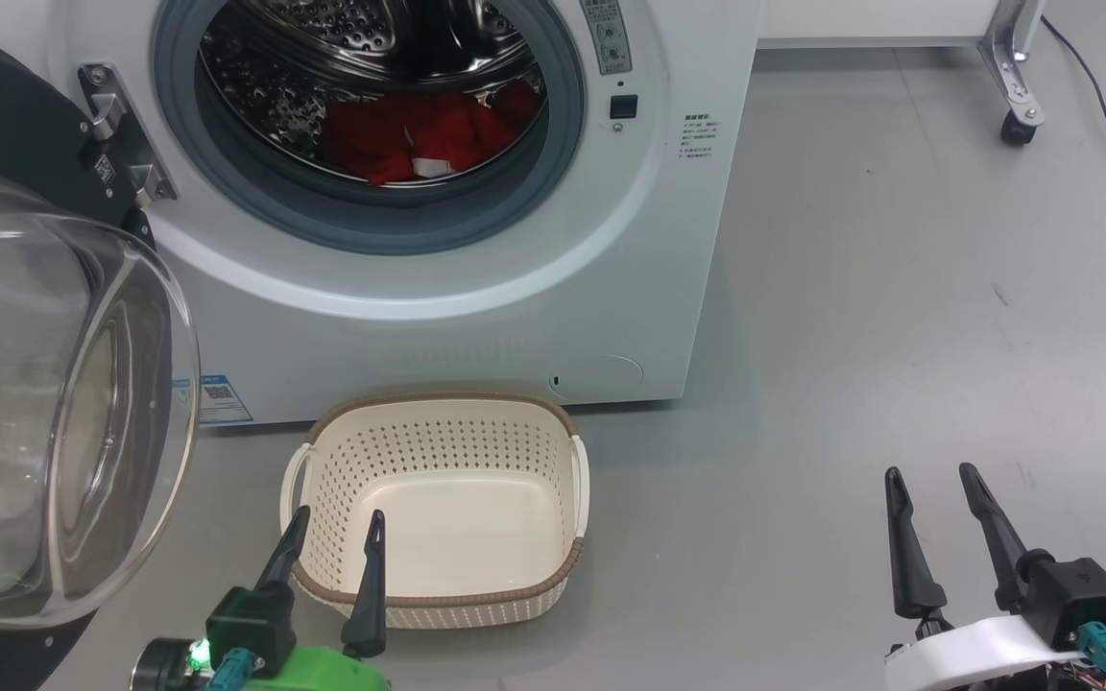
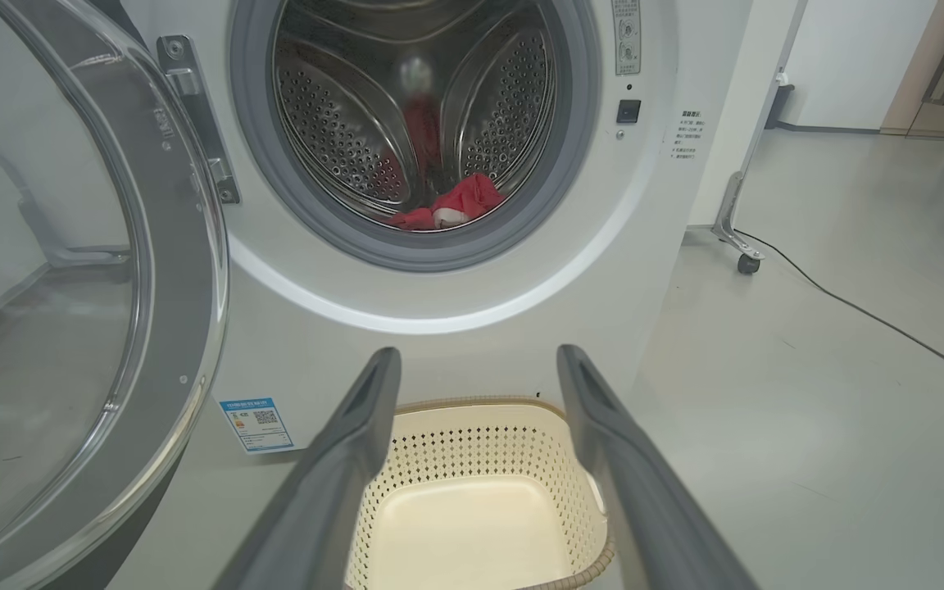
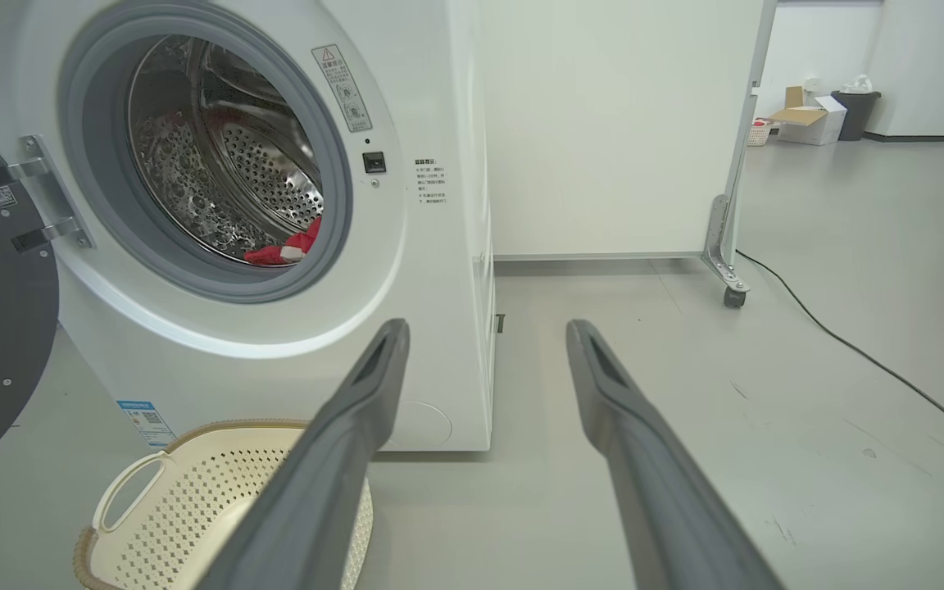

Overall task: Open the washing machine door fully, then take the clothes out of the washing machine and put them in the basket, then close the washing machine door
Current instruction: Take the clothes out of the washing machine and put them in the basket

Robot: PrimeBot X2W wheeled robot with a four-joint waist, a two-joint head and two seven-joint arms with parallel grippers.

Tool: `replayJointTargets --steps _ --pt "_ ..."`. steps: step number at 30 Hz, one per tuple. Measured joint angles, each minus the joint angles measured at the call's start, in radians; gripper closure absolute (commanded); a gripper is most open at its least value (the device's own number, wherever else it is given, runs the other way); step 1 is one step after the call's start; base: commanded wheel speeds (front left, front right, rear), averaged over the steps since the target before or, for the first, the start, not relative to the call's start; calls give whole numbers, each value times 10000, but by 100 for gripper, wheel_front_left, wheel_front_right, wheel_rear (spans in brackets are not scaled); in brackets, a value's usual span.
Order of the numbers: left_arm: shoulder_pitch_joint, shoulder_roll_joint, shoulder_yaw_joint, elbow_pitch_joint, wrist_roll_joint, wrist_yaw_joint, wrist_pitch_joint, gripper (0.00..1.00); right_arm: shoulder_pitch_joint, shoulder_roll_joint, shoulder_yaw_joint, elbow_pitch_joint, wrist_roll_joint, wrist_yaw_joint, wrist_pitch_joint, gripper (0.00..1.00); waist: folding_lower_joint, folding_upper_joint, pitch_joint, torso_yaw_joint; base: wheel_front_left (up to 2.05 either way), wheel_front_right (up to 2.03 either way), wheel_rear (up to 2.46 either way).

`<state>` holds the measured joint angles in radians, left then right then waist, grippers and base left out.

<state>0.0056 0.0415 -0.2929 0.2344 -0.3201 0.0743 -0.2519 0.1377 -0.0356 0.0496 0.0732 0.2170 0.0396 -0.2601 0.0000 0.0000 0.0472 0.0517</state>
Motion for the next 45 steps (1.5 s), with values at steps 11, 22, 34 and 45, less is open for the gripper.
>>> replayJointTargets --steps 11,22,34,45 --pt "-1 2 -29 155 54 98 0 0 144 2 27 -6 73 -73 0 0 0 0 -86 -12 24 -27 3" --pt "-7 2 -36 151 58 134 0 0 148 2 81 -29 90 -75 0 0 0 0 57 -58 71 -71 0" --pt "-32 4 -169 125 46 146 0 0 147 2 92 -13 115 -75 0 0 0 0 129 -87 101 -101 0" --pt "-58 4 -196 132 46 146 0 0 145 2 109 56 128 -75 0 0 0 0 112 -109 64 -64 0"
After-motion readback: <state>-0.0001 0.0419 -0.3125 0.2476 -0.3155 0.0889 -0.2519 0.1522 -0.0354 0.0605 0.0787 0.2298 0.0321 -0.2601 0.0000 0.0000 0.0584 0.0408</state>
